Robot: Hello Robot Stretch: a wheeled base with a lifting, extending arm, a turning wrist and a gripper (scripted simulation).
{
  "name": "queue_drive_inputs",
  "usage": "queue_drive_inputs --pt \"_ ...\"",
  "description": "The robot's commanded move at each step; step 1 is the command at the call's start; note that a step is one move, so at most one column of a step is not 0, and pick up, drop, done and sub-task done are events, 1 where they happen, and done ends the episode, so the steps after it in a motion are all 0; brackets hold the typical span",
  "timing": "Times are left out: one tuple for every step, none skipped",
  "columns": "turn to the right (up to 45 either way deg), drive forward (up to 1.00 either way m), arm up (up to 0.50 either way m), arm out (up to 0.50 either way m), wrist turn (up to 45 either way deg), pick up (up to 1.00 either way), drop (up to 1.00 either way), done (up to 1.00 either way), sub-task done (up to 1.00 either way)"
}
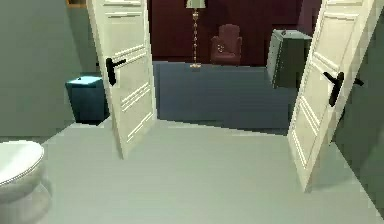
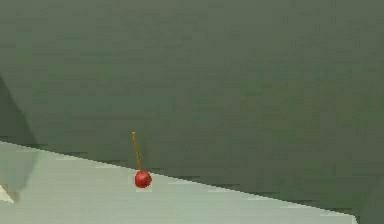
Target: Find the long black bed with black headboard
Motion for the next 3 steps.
queue_drive_inputs --pt "0.0 1.00 0.00 0.00 0.0 0.00 0.00 0.00 0.00" --pt "-3.0 0.00 0.00 0.00 0.0 0.00 0.00 0.00 0.00" --pt "9.0 0.00 0.00 0.00 0.0 0.00 0.00 0.00 0.00"
